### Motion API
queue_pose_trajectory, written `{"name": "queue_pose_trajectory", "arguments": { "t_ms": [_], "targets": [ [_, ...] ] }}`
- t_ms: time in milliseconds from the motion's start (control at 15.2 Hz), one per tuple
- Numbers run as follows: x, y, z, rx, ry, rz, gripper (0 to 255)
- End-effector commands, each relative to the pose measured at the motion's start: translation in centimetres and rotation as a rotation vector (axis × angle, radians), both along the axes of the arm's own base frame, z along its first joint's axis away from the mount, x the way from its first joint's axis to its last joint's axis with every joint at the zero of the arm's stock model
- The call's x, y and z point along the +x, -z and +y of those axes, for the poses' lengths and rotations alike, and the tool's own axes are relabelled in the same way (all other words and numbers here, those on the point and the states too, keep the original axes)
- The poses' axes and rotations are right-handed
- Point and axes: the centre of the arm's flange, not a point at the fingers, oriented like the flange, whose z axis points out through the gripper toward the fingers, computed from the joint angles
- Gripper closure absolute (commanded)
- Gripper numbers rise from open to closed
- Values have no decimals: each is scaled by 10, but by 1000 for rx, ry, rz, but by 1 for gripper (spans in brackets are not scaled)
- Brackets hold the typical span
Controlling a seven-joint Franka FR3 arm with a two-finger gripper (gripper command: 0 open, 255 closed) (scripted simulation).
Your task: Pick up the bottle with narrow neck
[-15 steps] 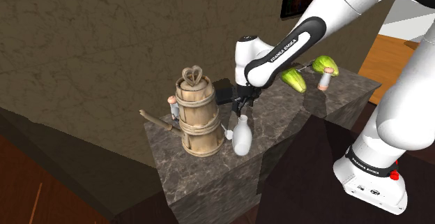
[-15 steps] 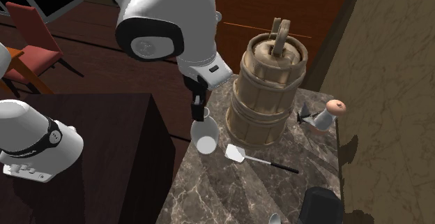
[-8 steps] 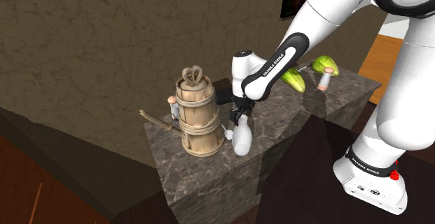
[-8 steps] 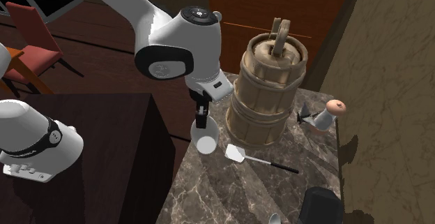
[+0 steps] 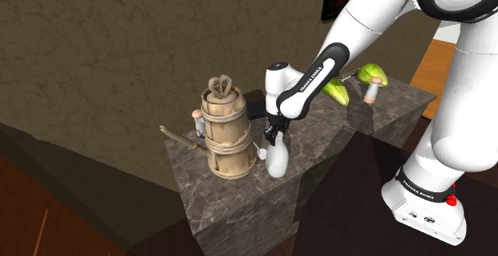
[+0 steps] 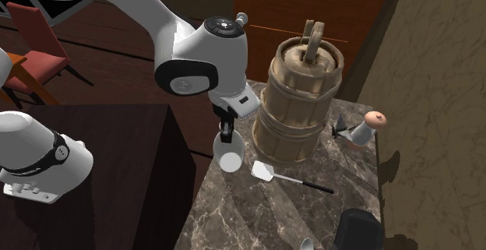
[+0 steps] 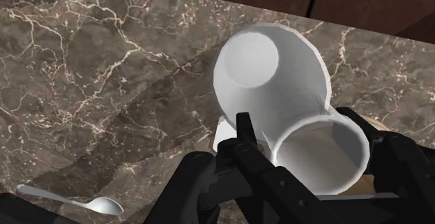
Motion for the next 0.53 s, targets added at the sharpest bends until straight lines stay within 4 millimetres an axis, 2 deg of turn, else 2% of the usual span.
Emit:
{"name": "queue_pose_trajectory", "arguments": {
  "t_ms": [0,330,462],
  "targets": [
    [0,1,1,0,-1,2,255],
    [0,2,0,0,-1,2,255],
    [-1,-9,0,0,-1,2,255]
  ]
}}
